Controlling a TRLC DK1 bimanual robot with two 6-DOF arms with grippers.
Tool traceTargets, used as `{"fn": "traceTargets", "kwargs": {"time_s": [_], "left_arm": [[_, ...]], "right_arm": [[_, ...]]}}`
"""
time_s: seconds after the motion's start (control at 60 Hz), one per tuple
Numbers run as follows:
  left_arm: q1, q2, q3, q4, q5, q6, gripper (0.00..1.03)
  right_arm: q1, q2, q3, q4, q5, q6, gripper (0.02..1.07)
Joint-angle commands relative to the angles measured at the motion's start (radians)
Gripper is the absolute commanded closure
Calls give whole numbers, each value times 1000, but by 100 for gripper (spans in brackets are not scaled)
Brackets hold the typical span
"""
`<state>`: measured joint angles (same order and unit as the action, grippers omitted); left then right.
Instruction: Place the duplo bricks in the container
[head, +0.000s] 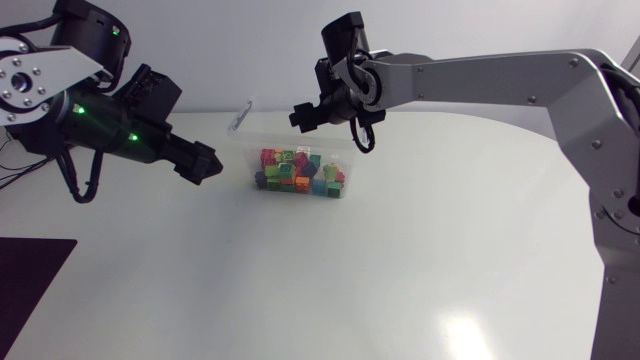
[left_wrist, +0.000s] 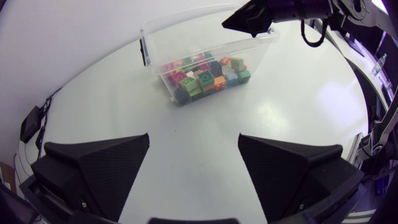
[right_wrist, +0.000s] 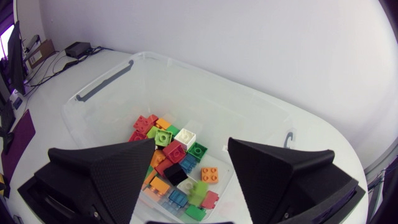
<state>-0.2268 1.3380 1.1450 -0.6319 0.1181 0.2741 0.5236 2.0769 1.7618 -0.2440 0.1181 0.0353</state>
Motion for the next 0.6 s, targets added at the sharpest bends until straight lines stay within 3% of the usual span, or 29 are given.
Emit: {"fn": "traceTargets", "kwargs": {"time_s": [0.0, 0.267, 0.583], "left_arm": [[15, -51, -53, -18, -3, 27, 4], [50, -198, -165, -26, -3, 45, 4], [109, -413, -301, -25, -3, 65, 4]], "right_arm": [[-16, -31, -15, 40, 14, -18, 7], [-82, -273, -268, 153, 43, -43, 7], [-197, -620, -588, 195, 55, -98, 7]]}}
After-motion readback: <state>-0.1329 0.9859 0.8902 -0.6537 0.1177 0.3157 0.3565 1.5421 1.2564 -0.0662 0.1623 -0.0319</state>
